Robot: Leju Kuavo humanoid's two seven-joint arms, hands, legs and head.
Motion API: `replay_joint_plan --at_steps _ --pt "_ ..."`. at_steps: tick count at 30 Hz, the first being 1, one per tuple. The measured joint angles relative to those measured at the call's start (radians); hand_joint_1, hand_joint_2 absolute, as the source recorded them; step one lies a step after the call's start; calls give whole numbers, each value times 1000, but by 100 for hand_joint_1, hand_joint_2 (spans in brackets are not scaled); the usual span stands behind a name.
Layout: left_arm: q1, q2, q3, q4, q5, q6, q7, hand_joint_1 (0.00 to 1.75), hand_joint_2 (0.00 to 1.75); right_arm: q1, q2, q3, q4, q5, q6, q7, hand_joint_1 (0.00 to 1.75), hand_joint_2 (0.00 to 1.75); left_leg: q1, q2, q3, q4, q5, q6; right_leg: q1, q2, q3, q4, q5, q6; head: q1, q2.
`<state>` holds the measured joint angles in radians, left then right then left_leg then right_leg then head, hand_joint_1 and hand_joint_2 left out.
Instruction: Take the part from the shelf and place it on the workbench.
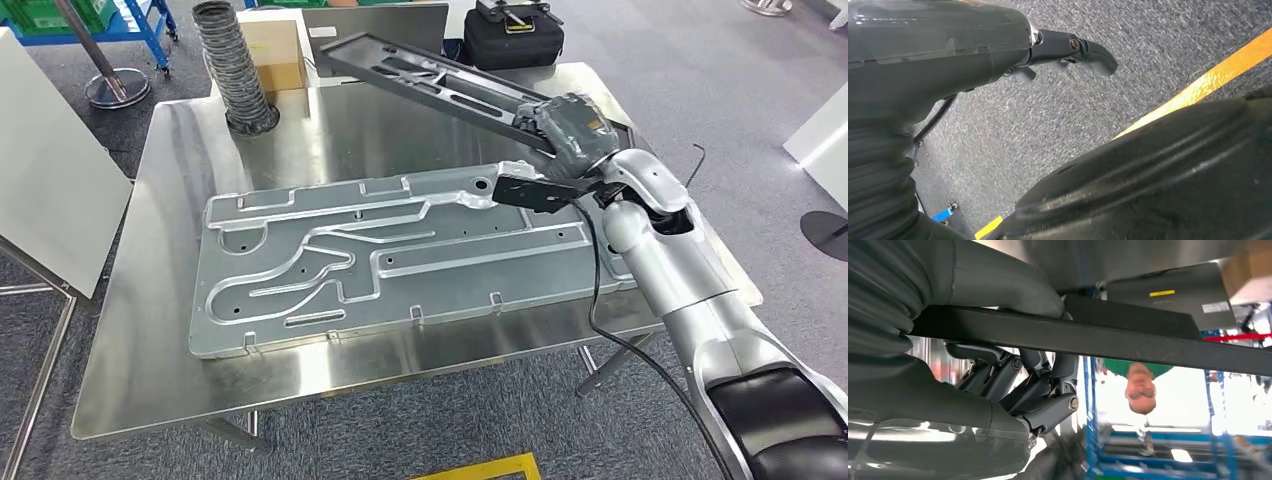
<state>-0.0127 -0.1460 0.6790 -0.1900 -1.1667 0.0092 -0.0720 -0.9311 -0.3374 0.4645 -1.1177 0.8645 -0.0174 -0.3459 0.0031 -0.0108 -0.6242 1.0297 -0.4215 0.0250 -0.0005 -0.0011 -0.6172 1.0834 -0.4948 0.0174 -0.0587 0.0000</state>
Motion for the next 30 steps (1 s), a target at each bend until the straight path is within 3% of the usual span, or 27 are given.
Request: replay_joint_plan --at_steps 3,4,5,6,8,10,14,16,18,19,20,21,24,26,28,30 --pt "-2 0 0 0 -6 -4 7 0 175 -60 8 97 99 102 -61 4 175 175 1 -2 2 0 -2 7 -8 0 -95 192 -80 12 0 0" --pt "-3 0 0 0 -8 -5 7 0 175 -73 15 126 137 124 -78 6 175 175 1 -4 3 0 -2 7 -10 0 -117 229 -84 14 0 0" --pt "-3 0 0 0 -8 -6 5 0 175 -85 23 153 173 141 -94 8 175 175 2 -7 5 0 -3 6 -12 0 -120 227 -68 14 0 0" --pt "-3 0 0 0 -8 -8 1 0 175 -95 32 178 206 152 -106 10 175 175 2 -9 8 0 -4 4 -14 0 -105 184 -35 13 0 0" --pt "-2 0 0 0 -9 -8 -9 0 175 -113 53 217 265 162 -131 10 175 175 1 -13 12 0 -7 -1 -13 1 -42 42 37 8 0 0" --pt "-1 0 0 0 -12 -7 -17 0 175 -128 74 244 315 161 -157 10 175 175 -1 -15 12 0 -8 -10 -7 3 -6 -45 64 2 0 0" --pt "-1 1 0 0 -21 -6 -22 0 175 -129 104 279 386 150 -193 12 175 175 -1 -15 6 6 -17 -32 -8 3 0 -66 66 -19 0 0" --pt "-3 1 0 0 -23 -6 -22 0 175 -124 117 288 408 144 -207 14 175 175 -1 -12 -31 86 -64 -38 -11 2 7 -75 70 -31 0 0" --pt "-8 1 0 0 -26 -6 -21 0 175 -118 125 294 427 136 -216 14 175 175 -1 -11 -98 224 -123 -41 -7 2 8 -75 69 -36 0 0" --pt "-10 1 0 0 -27 -6 -20 0 175 -114 129 297 436 129 -218 12 175 175 -1 -11 -124 272 -135 -41 -5 2 9 -74 67 -38 0 0" --pt "-12 1 0 0 -27 -6 -19 0 175 -110 131 299 443 123 -218 10 175 175 -1 -10 -133 285 -128 -41 -4 2 9 -73 66 -39 0 0" --pt "-12 1 0 0 -28 -6 -18 0 175 -105 133 301 448 115 -218 6 175 175 -1 -10 -122 256 -102 -40 -3 3 11 -71 64 -39 0 0" --pt "-7 1 0 0 -30 -6 -15 0 175 -97 138 304 455 96 -219 -3 175 175 -2 -8 -30 60 -9 -31 1 7 12 -59 53 -31 0 0" --pt "-5 1 0 0 -30 -6 -13 0 175 -92 138 304 455 88 -219 -4 175 175 -3 -8 -6 7 0 -23 4 9 8 -54 49 -23 0 0" --pt "-5 0 0 0 -31 -6 -13 0 175 -86 138 304 455 84 -219 -4 175 175 -2 -9 -5 2 1 -15 5 9 7 -55 47 -15 0 0" --pt "-5 0 0 0 -31 -6 -13 0 175 -82 139 304 455 83 -219 -5 175 175 2 -8 -2 -4 4 -7 3 8 -5 -24 24 -3 0 0"
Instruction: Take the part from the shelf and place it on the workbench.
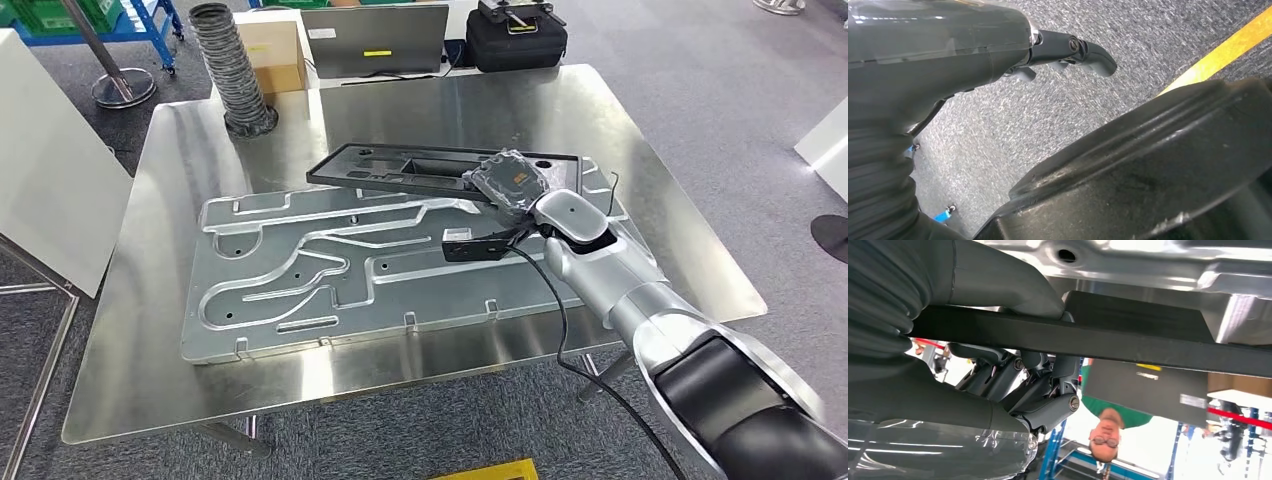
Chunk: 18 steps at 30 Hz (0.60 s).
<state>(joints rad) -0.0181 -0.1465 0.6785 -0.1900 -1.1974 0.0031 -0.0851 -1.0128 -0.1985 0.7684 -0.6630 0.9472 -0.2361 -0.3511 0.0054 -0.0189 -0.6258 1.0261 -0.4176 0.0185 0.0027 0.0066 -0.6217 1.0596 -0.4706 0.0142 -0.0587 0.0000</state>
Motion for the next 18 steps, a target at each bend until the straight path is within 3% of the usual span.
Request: replay_joint_plan --at_steps 3,4,5,6,8,10,12,14,16,18 --pt "0 0 0 0 0 0 0 0 175 6 1 0 0 -1 0 -1 175 175 3 2 2 -2 0 7 -8 -2 -82 178 -88 17 0 0" --pt "0 0 0 0 0 0 0 0 175 10 1 0 0 -2 0 -1 175 175 3 1 3 -2 -1 7 -11 -2 -110 233 -105 21 0 0" --pt "1 0 0 0 0 0 0 0 175 14 1 0 0 -2 0 0 175 175 3 1 4 -2 -1 7 -13 -2 -123 254 -102 22 0 0" --pt "0 0 0 0 0 0 0 0 175 16 1 0 0 -2 0 0 175 175 3 0 5 -2 -2 7 -15 -2 -116 234 -81 22 0 0" --pt "1 0 0 0 0 0 0 0 175 18 1 0 0 -2 0 -1 175 175 4 -1 11 -2 -5 3 -17 -2 -52 98 -10 19 0 0" --pt "1 0 0 0 0 0 0 0 175 17 1 0 0 -2 0 -1 175 175 1 -3 12 -2 -6 -5 -12 -1 0 -13 30 11 0 0" --pt "1 0 0 0 0 0 0 0 175 17 1 0 0 -2 0 -1 175 175 -1 -4 12 -4 -6 -15 -5 0 8 -34 33 0 0 0" --pt "1 1 0 0 0 0 0 0 175 18 1 0 0 -2 0 -1 175 175 -1 -3 12 -3 -11 -25 -9 0 11 -41 37 -13 0 0" --pt "0 1 0 0 -1 0 0 0 175 18 2 0 -1 -3 0 0 175 175 -2 0 -12 55 -51 -33 -13 -2 15 -50 42 -26 0 0" --pt "-2 2 0 0 -1 1 -3 0 175 19 2 0 -1 -6 0 2 87 87 -2 1 -71 189 -117 -36 -11 -3 16 -51 42 -34 0 0"
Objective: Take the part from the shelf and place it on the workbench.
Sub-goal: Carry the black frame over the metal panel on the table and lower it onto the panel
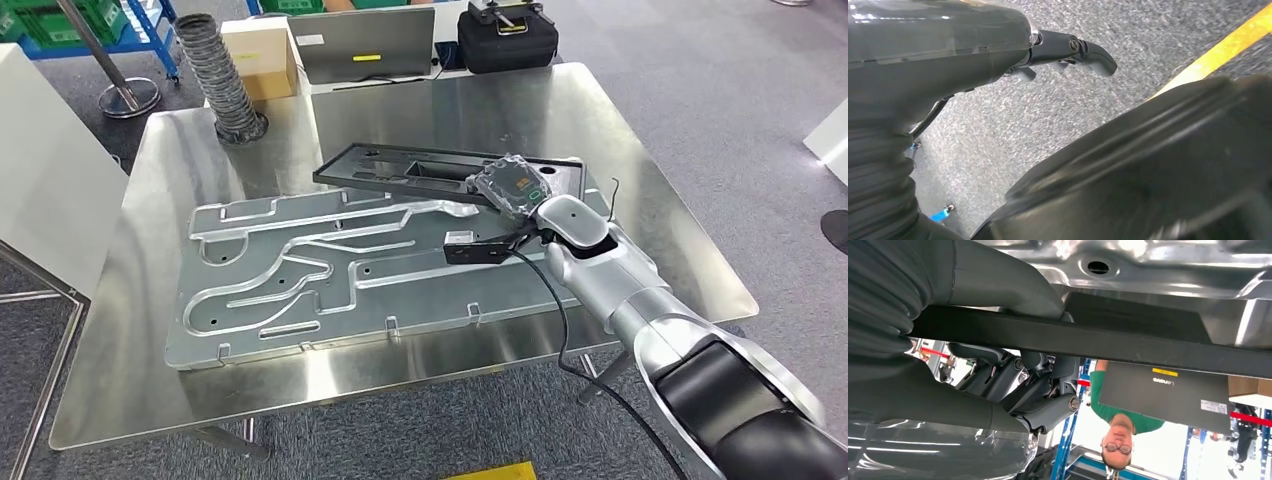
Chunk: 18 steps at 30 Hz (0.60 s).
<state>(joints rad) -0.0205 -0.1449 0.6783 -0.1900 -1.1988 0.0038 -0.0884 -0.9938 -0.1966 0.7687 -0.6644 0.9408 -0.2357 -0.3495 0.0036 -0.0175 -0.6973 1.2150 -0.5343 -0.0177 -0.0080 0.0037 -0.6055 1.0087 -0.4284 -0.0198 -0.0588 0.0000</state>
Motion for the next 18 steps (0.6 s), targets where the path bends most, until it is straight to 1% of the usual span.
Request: replay_joint_plan --at_steps 1,2,3,4,5,6,7,8,9,11,12,13,14,15,16,17,18 --pt "-2 0 0 0 -1 0 -2 0 175 3 0 0 -1 -3 0 1 44 44 0 0 -29 62 -22 -1 2 0 0 1 -1 -1 0 0" --pt "-3 0 0 0 -2 0 -5 0 175 7 0 0 -3 -7 1 0 0 0 0 0 -46 96 -26 -1 4 1 1 2 -2 -2 0 0" --pt "-4 0 0 0 -3 0 -6 0 175 11 0 0 -6 -10 3 0 0 0 0 0 -44 89 -10 0 5 1 2 4 -3 -3 0 0" --pt "-4 0 -1 0 -5 0 -6 0 175 15 0 0 -11 -13 4 1 0 0 0 0 -22 41 23 2 6 3 3 6 -5 -2 0 0" --pt "-3 0 -1 0 -7 -1 -6 0 175 18 0 0 -18 -16 6 1 0 0 0 0 11 -31 60 5 7 4 3 10 -8 0 0 0" --pt "-2 1 -2 0 -8 -3 -6 0 131 21 0 0 -25 -17 8 3 0 0 -1 0 44 -101 87 9 9 6 2 14 -12 2 0 0" --pt "0 1 -3 0 -8 -4 -6 0 87 25 0 0 -32 -19 10 5 0 0 -2 0 68 -151 103 13 10 8 0 17 -14 6 0 0" --pt "1 1 -3 0 -8 -6 -6 0 44 28 0 0 -39 -19 13 9 0 0 -3 0 80 -176 106 17 12 9 -2 20 -15 10 0 0" --pt "2 1 -3 0 -7 -7 -5 0 0 33 0 0 -47 -20 17 13 0 0 -4 -1 82 -181 103 20 13 10 -4 20 -15 15 0 0" --pt "3 1 -3 0 -5 -9 1 0 0 42 -1 0 -66 -21 26 20 0 0 -1 -1 82 -188 108 28 12 10 -5 21 -16 25 0 0" --pt "3 1 -3 0 -4 -8 5 0 0 44 -1 0 -76 -21 32 23 0 0 1 0 84 -192 110 33 12 9 -10 33 -26 30 0 0" --pt "3 1 -3 0 -4 -5 8 0 0 45 -1 0 -86 -21 38 27 0 0 4 1 85 -196 112 37 11 9 -23 63 -46 36 0 0" --pt "4 0 -3 0 -3 -1 11 0 0 47 -1 1 -95 -21 45 31 0 0 5 3 87 -198 113 40 7 7 -45 113 -74 42 0 0" --pt "4 0 -3 0 -1 4 13 0 0 49 -1 2 -103 -21 52 35 0 0 5 3 87 -199 113 41 5 6 -77 179 -106 48 0 0" --pt "5 0 -3 0 2 7 15 0 0 53 -1 3 -109 -22 58 39 0 0 5 4 87 -199 113 42 1 6 -107 243 -130 52 0 0" --pt "5 0 -3 0 4 9 15 0 0 58 -1 4 -112 -22 63 41 0 0 6 4 87 -198 113 42 -3 5 -127 283 -137 56 0 0" --pt "5 0 -3 0 5 11 15 0 0 63 -2 6 -115 -22 67 44 0 0 6 3 87 -197 112 42 -6 4 -131 288 -127 59 0 0"
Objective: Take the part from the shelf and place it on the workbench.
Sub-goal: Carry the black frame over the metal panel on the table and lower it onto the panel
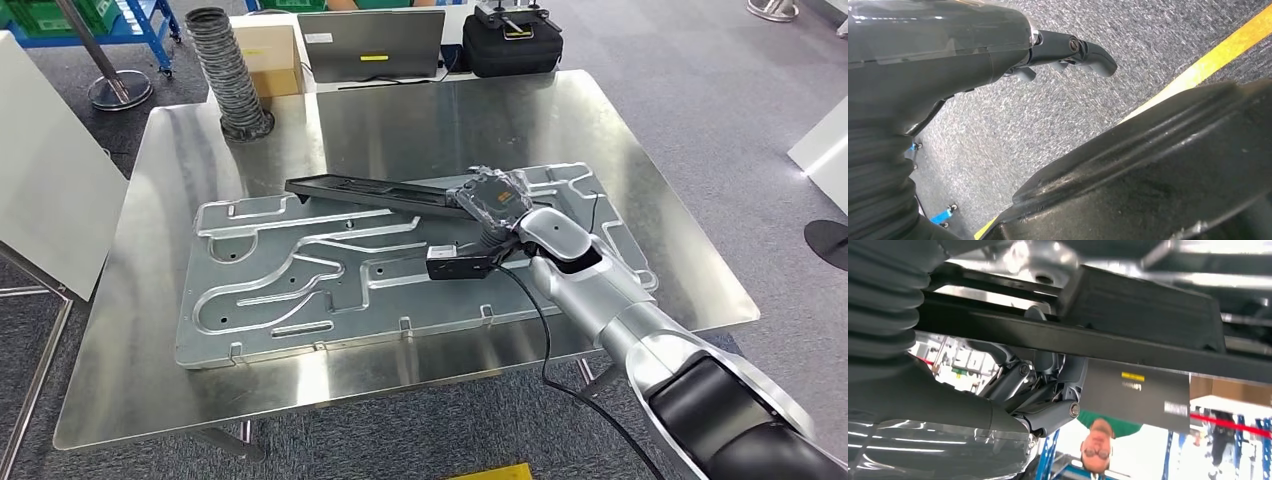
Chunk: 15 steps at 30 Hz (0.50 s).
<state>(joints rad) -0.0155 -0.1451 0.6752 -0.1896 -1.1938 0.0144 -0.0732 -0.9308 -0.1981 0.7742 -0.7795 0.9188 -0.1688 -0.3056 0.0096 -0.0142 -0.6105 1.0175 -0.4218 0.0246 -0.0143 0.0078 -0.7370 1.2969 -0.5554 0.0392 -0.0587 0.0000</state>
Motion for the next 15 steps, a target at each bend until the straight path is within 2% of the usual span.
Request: replay_joint_plan --at_steps 1,3,4,5,7,8,10,11,13,14,15 --pt "0 0 0 0 0 1 0 0 0 3 0 1 -4 0 2 2 0 0 0 -1 0 1 -1 -1 -3 -1 16 -35 27 1 0 0" --pt "0 -1 0 0 3 3 0 0 0 3 -1 1 -15 -1 5 4 0 0 -1 -1 2 3 -3 -5 -5 -3 82 -172 90 -2 0 0" --pt "0 -1 0 0 5 3 0 0 0 1 -1 1 -19 -2 6 5 0 0 -2 -2 2 4 -3 -10 -3 -2 109 -228 109 -7 0 0" --pt "1 -1 0 0 8 4 1 0 0 0 -1 1 -22 -2 7 5 0 0 -4 -2 1 5 -4 -14 0 -1 124 -263 117 -11 0 0" --pt "1 -1 0 0 13 4 3 0 0 1 -1 2 -23 -2 9 5 0 0 -5 -3 0 2 -1 -25 4 0 125 -273 117 -22 0 0" --pt "1 0 0 0 15 4 4 0 0 1 -1 2 -25 -2 9 5 0 0 -4 -4 -1 2 -2 -30 1 -1 126 -276 120 -28 0 0" --pt "2 1 0 0 19 3 5 0 0 -1 -2 2 -28 -4 11 5 0 0 -5 -3 -15 34 -29 -39 -4 -3 130 -287 128 -42 0 0" --pt "2 2 0 0 21 2 6 0 0 -1 -2 2 -29 -5 12 5 0 0 -5 -3 -34 81 -59 -42 -5 -5 131 -290 132 -48 0 0" --pt "-1 2 1 0 25 -1 6 0 0 -1 -2 2 -30 -8 16 5 0 0 -5 -3 -89 214 -126 -46 -1 -6 130 -290 134 -53 0 0" --pt "-2 3 1 0 26 -3 6 0 0 0 -2 2 -30 -9 18 5 0 0 -6 -3 -110 267 -145 -46 1 -6 129 -289 135 -53 0 0" --pt "-3 3 1 0 28 -5 6 0 0 0 -2 2 -30 -11 21 4 0 0 -6 -3 -115 285 -145 -47 2 -6 127 -287 135 -53 0 0"
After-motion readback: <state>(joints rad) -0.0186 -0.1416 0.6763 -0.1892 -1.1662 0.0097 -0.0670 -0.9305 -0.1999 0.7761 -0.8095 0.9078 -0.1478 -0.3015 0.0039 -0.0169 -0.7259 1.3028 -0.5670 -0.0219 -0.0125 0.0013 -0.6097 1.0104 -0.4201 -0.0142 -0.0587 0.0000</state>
